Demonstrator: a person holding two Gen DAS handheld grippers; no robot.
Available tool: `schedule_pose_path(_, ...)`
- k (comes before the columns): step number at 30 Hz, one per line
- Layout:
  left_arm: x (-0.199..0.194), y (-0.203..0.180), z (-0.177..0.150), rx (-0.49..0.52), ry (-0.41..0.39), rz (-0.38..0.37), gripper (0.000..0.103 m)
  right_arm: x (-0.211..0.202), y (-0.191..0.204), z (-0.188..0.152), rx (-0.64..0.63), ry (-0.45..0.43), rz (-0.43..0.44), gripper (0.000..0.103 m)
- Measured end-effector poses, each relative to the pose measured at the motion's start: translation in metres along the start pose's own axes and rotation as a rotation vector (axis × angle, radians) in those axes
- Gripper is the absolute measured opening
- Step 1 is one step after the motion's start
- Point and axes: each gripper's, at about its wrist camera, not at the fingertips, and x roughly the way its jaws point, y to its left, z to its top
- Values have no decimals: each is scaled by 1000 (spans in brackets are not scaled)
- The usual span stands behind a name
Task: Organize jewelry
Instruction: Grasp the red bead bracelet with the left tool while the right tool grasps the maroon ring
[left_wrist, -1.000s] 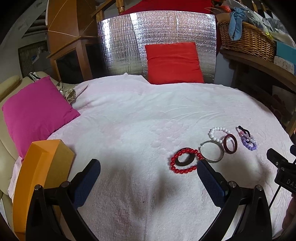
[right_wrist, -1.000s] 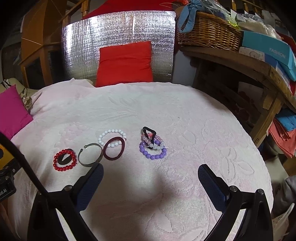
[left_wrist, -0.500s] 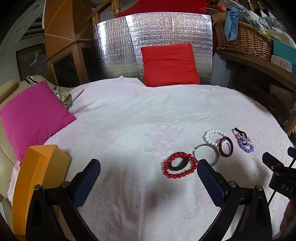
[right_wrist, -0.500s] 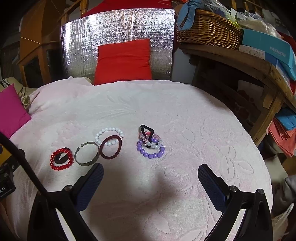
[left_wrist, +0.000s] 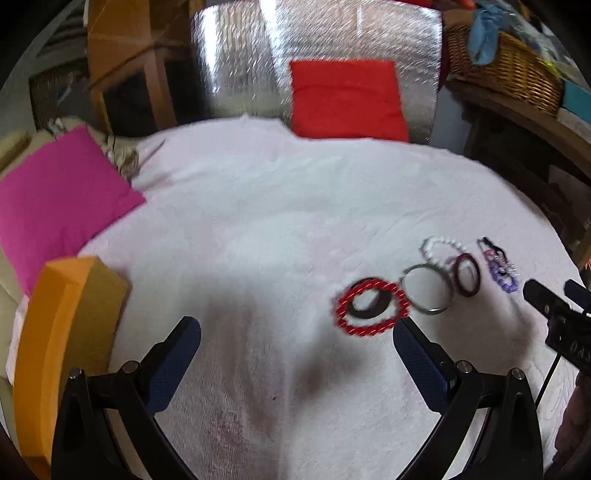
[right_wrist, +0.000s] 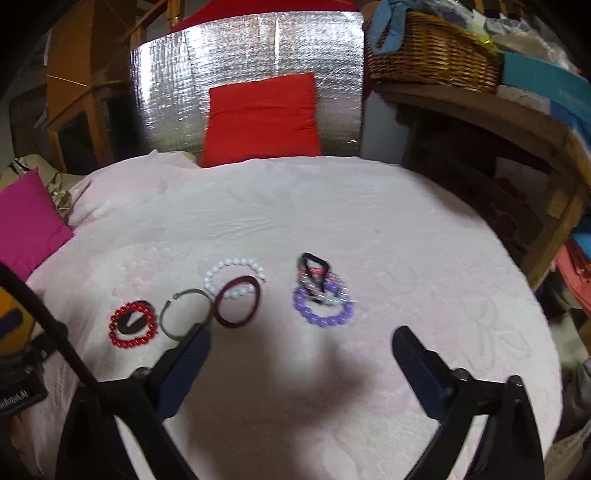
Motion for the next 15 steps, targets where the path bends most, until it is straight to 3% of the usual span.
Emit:
schedule_pose_path(6,17,13,-3,-23,58,22,103,40,14,8,31,104,89,62)
schedule_pose_path(10,31,19,-3,-27,113,-17,103,68,14,9,129,187,126,50)
schedule_pose_path(15,43,28,0,-55,155,-110,103,97,9,12,207,228,150,34)
